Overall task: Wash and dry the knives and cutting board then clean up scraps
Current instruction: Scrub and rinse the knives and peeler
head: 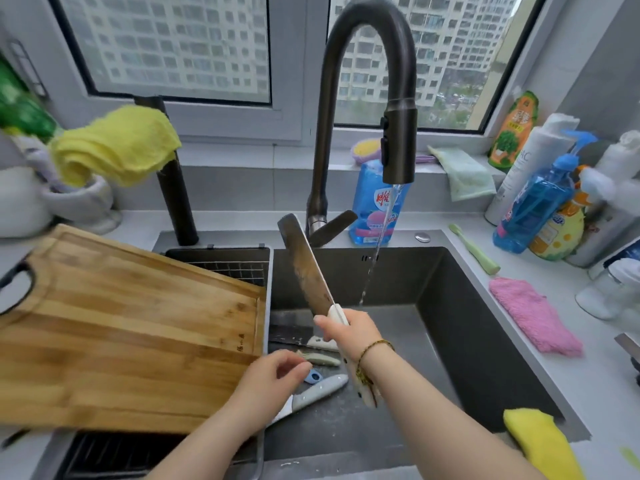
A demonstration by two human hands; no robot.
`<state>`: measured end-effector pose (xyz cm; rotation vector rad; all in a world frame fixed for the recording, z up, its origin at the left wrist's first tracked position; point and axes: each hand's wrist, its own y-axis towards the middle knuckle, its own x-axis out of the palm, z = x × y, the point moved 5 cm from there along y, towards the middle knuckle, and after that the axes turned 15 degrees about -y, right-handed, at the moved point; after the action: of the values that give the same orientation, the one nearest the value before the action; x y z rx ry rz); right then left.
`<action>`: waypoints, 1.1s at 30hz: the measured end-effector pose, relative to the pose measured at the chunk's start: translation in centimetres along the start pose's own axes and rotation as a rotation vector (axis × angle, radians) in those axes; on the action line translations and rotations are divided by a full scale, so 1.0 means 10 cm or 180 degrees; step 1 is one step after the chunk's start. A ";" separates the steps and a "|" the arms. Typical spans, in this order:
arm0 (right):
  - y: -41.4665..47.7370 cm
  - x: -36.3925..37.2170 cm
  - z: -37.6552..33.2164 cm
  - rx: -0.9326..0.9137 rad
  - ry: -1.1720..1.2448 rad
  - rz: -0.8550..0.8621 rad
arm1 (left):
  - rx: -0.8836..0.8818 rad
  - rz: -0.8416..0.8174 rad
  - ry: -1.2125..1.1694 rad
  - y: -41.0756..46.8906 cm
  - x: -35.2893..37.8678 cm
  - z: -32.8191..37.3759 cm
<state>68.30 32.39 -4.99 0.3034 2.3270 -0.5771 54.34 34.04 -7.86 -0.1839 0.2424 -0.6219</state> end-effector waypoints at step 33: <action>0.07 0.93 -0.50 0.0124 0.0362 0.0293 | -0.0901 0.0678 -0.1139 -0.57 -1.08 -0.45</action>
<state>58.94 35.95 -8.43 0.4702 2.3984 -0.5735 41.47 35.46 -8.91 -0.5293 0.0016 -0.3324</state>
